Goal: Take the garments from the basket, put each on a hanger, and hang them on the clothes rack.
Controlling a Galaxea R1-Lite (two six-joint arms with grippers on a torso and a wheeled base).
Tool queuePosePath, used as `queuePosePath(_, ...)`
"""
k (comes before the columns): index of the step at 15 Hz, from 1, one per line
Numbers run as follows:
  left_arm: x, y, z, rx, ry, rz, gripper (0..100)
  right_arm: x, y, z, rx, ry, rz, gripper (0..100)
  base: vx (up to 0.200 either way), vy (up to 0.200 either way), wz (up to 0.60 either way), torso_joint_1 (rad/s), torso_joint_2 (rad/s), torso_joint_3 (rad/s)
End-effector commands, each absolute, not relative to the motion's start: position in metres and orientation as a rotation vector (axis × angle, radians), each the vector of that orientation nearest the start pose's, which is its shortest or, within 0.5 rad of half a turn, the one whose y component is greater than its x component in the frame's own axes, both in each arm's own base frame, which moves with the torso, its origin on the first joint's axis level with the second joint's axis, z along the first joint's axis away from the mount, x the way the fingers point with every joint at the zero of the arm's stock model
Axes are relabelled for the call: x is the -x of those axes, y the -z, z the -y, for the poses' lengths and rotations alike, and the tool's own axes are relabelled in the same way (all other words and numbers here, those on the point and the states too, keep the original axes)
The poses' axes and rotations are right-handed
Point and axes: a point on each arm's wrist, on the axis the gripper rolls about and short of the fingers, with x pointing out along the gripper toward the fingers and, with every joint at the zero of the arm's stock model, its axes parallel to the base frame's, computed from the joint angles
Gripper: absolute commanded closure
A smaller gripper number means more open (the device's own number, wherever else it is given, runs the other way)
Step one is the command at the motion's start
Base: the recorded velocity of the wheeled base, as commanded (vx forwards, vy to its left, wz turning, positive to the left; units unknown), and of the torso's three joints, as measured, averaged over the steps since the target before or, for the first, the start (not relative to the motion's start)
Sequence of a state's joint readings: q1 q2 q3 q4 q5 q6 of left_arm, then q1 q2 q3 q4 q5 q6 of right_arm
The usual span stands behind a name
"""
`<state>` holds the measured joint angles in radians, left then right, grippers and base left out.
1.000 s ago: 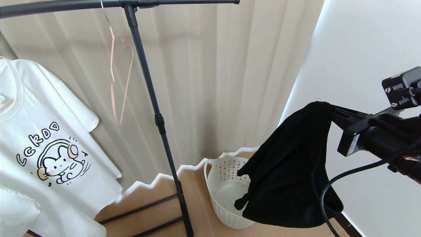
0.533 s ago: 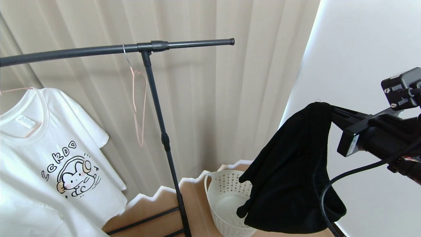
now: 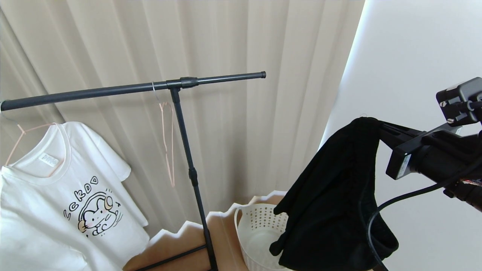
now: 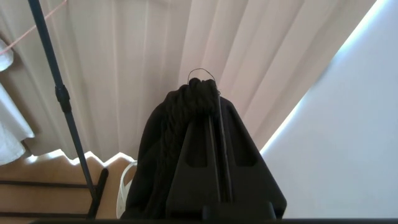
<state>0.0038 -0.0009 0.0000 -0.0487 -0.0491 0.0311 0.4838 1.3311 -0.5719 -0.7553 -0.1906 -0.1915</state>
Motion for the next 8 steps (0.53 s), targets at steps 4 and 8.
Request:
queuePosePath(4,0.0229,-0.0805,0.0012,-0.032,0.044,0.050,0,-0.1869,-0.2238,-0.0932,0.193,-0.291,0.019,100,0.000,0.000,0.00,0.168,-0.38,-0.217)
queuePosePath(8,0.0230,-0.0807,0.0011,-0.030,0.041,0.051,0,-0.1863,-0.2237,-0.0933,0.193,-0.293,0.019,100,0.000,0.000,0.00,0.156,-0.36,-0.189)
